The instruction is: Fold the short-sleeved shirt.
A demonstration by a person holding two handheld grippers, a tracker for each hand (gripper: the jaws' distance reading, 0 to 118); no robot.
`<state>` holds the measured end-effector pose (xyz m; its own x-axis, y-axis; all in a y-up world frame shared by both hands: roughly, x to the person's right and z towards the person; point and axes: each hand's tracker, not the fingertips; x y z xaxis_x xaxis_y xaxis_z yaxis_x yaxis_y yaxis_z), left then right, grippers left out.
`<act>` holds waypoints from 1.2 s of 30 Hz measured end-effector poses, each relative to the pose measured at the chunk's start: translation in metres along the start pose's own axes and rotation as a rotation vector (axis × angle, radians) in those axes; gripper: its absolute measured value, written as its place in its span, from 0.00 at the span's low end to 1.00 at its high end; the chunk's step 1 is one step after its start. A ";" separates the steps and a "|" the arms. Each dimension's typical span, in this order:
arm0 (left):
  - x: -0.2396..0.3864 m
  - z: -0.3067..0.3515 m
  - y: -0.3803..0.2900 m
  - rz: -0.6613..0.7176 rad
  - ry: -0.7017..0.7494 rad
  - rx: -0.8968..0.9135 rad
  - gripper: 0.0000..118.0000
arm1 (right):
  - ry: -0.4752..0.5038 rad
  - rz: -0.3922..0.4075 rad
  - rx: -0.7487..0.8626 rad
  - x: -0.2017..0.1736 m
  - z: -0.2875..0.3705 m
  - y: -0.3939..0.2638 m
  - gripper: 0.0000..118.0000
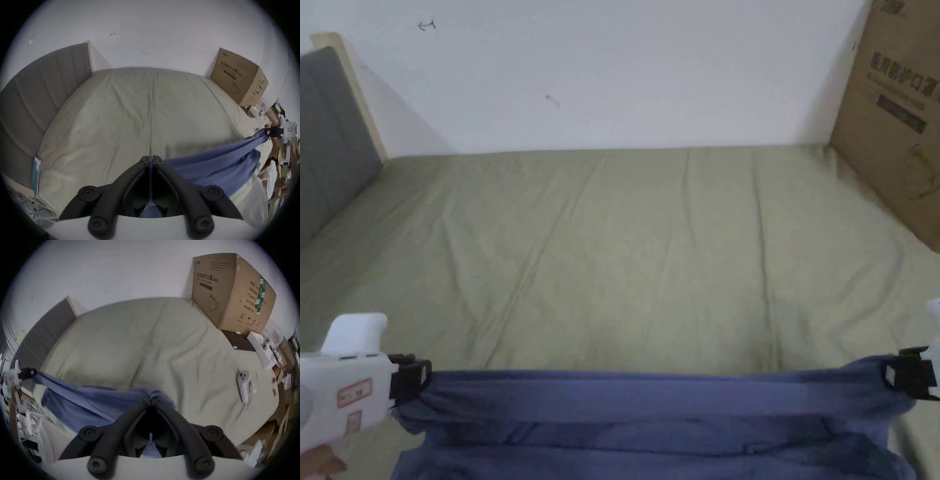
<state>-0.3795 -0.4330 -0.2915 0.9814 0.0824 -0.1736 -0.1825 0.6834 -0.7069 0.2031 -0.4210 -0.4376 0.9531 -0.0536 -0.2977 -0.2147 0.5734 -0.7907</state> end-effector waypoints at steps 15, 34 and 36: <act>-0.025 0.004 -0.085 0.164 0.014 -0.127 0.93 | -0.183 -0.007 -0.044 -0.016 -0.021 -0.089 0.63; -0.070 0.021 -0.096 0.568 -0.217 -0.006 0.62 | 0.162 0.081 0.117 -0.219 -0.043 -0.046 0.00; -0.084 0.003 -0.100 0.631 -0.243 -0.084 0.82 | 0.192 0.094 0.095 -0.236 -0.053 -0.047 0.00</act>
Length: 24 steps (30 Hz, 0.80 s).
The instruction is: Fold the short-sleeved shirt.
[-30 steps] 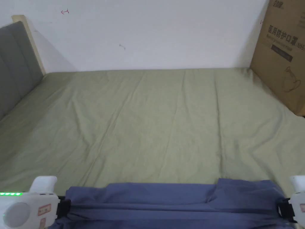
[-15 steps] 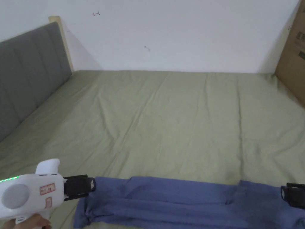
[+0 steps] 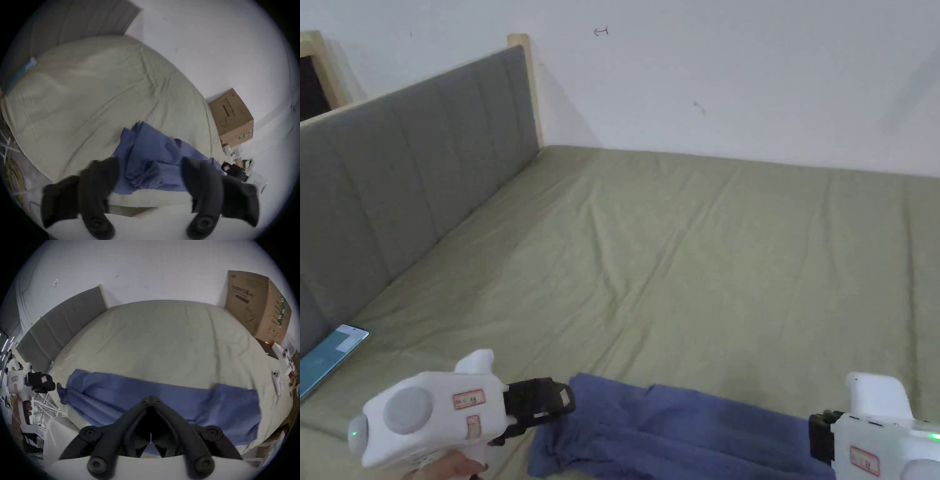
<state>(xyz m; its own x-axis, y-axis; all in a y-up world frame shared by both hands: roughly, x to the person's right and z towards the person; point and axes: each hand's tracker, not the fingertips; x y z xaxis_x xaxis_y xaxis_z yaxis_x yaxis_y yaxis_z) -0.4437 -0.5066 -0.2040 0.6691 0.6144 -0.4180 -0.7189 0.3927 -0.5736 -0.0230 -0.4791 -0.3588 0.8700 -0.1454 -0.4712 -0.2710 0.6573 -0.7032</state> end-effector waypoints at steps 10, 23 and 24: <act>-0.036 -0.068 -0.003 0.171 -0.117 -0.080 0.71 | 0.049 -0.053 -0.090 -0.013 -0.035 0.001 0.00; -0.046 -0.058 0.029 0.168 -0.152 -0.075 0.05 | 0.059 -0.135 -0.115 0.004 -0.021 0.006 0.00; -0.048 -0.052 0.033 0.156 -0.143 -0.070 0.05 | 0.055 -0.137 -0.109 0.006 -0.019 0.007 0.00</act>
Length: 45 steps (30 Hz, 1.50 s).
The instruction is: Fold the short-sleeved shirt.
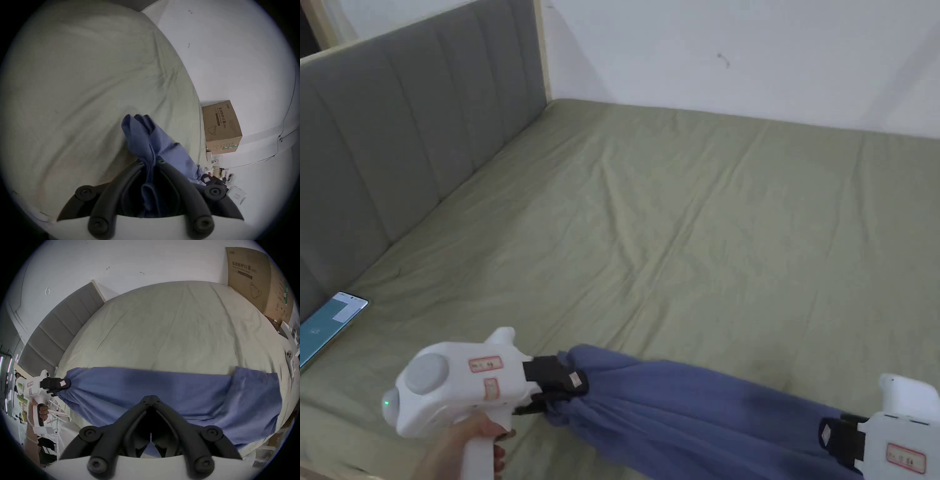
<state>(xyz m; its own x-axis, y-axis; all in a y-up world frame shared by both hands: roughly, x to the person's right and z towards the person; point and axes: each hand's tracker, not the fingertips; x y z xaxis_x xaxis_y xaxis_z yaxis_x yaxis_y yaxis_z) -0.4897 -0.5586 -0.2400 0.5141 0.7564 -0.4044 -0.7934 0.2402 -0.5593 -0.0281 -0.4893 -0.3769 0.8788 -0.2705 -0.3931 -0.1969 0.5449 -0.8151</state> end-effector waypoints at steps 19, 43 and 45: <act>0.153 0.050 -0.035 -0.609 0.276 0.093 0.05 | -0.010 -0.093 0.041 0.044 0.021 -0.010 0.00; 0.171 -0.069 -0.100 -0.487 0.078 -0.060 0.02 | -0.052 -0.223 0.094 0.113 0.057 -0.031 0.00; 0.158 -0.081 -0.108 -0.417 0.041 -0.127 0.02 | -0.047 -0.223 0.092 0.113 0.056 -0.032 0.00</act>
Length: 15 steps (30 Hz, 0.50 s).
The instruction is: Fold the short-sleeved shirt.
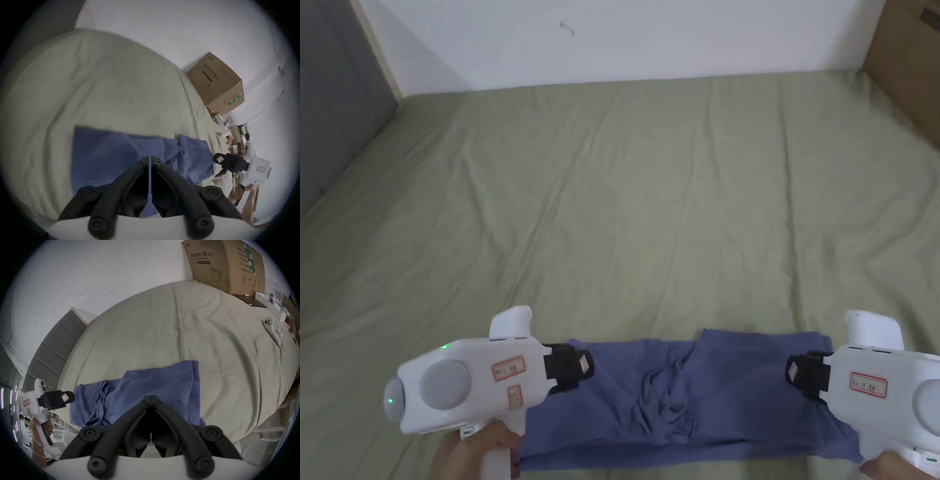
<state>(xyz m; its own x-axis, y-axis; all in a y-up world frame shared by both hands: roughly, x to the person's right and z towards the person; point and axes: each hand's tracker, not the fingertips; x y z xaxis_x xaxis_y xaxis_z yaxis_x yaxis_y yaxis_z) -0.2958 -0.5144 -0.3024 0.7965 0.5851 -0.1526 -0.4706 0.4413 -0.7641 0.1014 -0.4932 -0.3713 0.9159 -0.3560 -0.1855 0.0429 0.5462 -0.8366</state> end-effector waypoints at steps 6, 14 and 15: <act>0.047 -0.049 -0.041 -0.182 0.030 -0.136 0.02 | 0.015 -0.001 -0.014 -0.001 -0.002 -0.004 0.00; 0.092 -0.053 -0.056 -0.284 -0.091 -0.200 0.02 | 0.015 -0.006 -0.012 -0.002 0.002 -0.007 0.00; 0.093 -0.051 -0.057 -0.291 -0.082 -0.194 0.02 | 0.015 -0.005 -0.011 -0.002 0.003 -0.007 0.00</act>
<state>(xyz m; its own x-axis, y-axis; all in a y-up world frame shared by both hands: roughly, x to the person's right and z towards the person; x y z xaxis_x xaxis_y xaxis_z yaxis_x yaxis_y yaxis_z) -0.1758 -0.5203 -0.3047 0.8498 0.5099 0.1334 -0.1413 0.4642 -0.8744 0.0999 -0.4942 -0.3634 0.9097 -0.3699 -0.1885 0.0433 0.5361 -0.8431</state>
